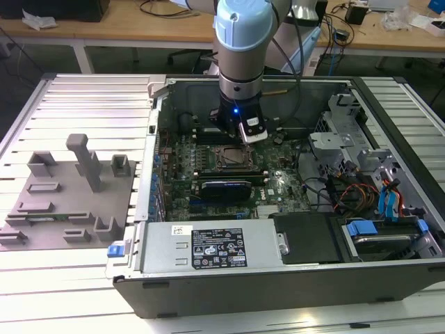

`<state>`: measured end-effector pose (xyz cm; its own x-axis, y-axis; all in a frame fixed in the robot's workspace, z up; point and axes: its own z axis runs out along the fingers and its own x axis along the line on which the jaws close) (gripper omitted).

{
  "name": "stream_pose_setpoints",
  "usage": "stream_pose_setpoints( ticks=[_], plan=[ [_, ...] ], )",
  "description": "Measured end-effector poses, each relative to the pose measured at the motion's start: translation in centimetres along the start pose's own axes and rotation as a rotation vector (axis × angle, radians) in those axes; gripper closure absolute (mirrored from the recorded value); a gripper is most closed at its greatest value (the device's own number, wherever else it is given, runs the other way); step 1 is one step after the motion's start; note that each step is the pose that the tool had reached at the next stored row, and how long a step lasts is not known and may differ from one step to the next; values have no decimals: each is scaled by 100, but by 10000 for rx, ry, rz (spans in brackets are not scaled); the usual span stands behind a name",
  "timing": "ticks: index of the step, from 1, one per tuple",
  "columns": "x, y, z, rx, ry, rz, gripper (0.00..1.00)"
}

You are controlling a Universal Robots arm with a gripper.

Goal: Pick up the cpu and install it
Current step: 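Install the first cpu locking lever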

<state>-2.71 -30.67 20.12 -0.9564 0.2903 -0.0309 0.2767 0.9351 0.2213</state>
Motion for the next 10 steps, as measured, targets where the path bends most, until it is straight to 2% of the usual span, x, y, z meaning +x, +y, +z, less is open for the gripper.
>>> stream_pose_setpoints(
  ticks=[4,10],
  plan=[
    [-1,11,-46,1,1,3,89],
    [19,38,-44,2,-1,14,89]
  ],
)
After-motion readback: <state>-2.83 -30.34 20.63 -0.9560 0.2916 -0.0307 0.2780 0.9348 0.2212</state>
